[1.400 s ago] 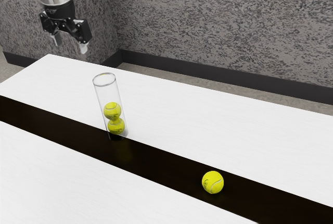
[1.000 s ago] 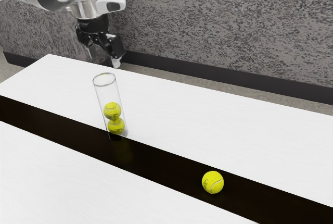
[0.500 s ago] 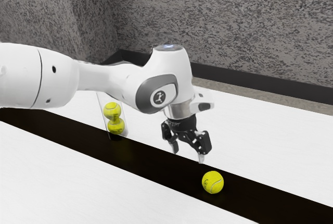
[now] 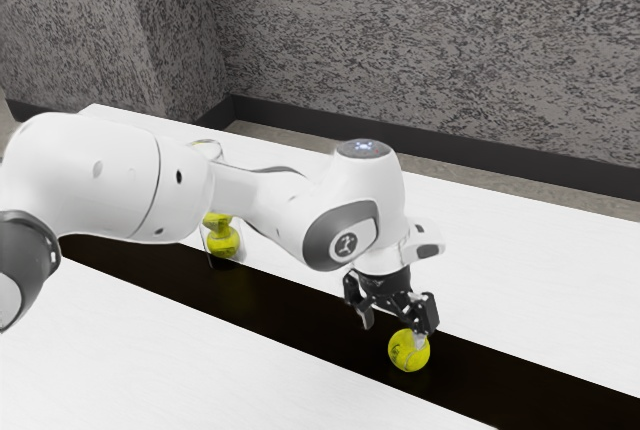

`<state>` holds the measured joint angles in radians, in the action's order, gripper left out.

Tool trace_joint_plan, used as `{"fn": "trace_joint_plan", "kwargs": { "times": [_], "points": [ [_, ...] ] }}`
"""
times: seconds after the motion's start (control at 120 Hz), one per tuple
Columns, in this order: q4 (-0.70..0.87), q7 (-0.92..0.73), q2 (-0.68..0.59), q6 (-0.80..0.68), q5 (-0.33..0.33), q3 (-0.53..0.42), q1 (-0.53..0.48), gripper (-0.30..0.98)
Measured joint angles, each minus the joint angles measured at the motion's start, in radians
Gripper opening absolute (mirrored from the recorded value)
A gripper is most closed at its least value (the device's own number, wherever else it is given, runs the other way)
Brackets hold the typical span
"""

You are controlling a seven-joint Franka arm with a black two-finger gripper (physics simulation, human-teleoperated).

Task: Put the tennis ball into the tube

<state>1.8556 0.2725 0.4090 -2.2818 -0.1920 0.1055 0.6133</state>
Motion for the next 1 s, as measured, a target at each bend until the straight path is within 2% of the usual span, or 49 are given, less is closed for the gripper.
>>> {"fn": "trace_joint_plan", "kwargs": {
  "times": [0.308, 1.0],
  "points": [
    [-0.036, 0.013, 0.068, -0.041, -0.007, -0.007, -0.001, 0.69],
    [-0.053, 0.023, 0.136, -0.099, -0.01, -0.014, -0.001, 0.68]
  ]
}}
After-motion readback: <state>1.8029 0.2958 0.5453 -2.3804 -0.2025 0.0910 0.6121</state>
